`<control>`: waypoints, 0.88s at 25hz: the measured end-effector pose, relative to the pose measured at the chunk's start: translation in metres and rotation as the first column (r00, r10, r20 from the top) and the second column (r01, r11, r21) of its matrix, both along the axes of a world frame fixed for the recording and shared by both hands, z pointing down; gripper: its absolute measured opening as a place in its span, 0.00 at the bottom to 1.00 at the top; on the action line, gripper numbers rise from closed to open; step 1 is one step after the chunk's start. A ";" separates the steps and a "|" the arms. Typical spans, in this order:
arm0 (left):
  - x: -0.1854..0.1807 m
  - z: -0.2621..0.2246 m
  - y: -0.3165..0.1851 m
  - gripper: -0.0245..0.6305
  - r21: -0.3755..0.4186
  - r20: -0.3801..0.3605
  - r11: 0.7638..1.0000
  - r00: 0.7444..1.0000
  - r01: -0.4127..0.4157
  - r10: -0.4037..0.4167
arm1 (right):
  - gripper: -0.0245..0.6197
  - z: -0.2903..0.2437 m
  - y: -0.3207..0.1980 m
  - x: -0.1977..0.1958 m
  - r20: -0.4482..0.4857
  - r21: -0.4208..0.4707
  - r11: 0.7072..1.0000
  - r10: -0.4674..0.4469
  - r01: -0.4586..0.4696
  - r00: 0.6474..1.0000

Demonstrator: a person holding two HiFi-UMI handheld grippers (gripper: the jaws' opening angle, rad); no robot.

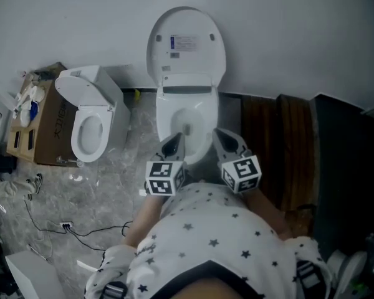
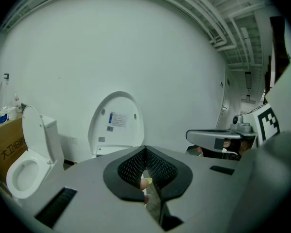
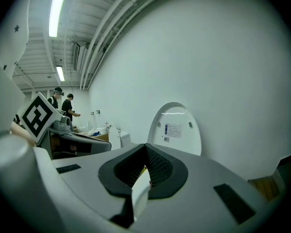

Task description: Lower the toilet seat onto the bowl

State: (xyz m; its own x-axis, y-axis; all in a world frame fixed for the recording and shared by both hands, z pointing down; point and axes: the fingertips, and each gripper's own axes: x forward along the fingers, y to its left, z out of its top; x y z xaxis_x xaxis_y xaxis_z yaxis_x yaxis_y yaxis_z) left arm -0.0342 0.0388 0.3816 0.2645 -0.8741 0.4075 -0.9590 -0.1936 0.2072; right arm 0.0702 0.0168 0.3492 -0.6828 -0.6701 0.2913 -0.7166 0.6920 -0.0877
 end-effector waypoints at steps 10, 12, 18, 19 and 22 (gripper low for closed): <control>0.000 0.000 0.005 0.04 -0.004 0.009 1.000 1.000 -0.015 0.015 | 0.05 0.007 0.007 0.004 -0.015 -0.032 0.999 0.013 -0.014 1.000; 0.001 0.001 0.005 0.04 -0.004 0.009 1.000 1.000 -0.015 0.015 | 0.05 0.008 0.009 0.006 -0.013 -0.034 0.999 0.014 -0.015 1.000; 0.004 0.002 0.012 0.04 -0.014 0.007 0.999 1.000 -0.030 0.030 | 0.05 0.010 0.016 0.007 -0.009 -0.037 0.999 0.018 -0.018 1.000; 0.004 0.002 0.012 0.04 -0.014 0.008 0.999 1.000 -0.030 0.031 | 0.05 0.009 0.017 0.007 -0.006 -0.038 0.999 0.017 -0.017 1.000; 0.005 0.004 0.014 0.04 -0.019 0.013 0.999 0.999 -0.035 0.035 | 0.05 0.011 0.020 0.006 -0.001 -0.045 0.999 0.011 -0.011 1.000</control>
State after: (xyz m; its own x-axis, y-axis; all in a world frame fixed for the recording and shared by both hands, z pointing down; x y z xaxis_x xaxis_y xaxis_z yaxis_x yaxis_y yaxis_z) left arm -0.0291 0.0532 0.3851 0.2891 -0.8568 0.4270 -0.9544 -0.2230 0.1987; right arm 0.0759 0.0372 0.3606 -0.6751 -0.6639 0.3218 -0.7242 0.6794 -0.1177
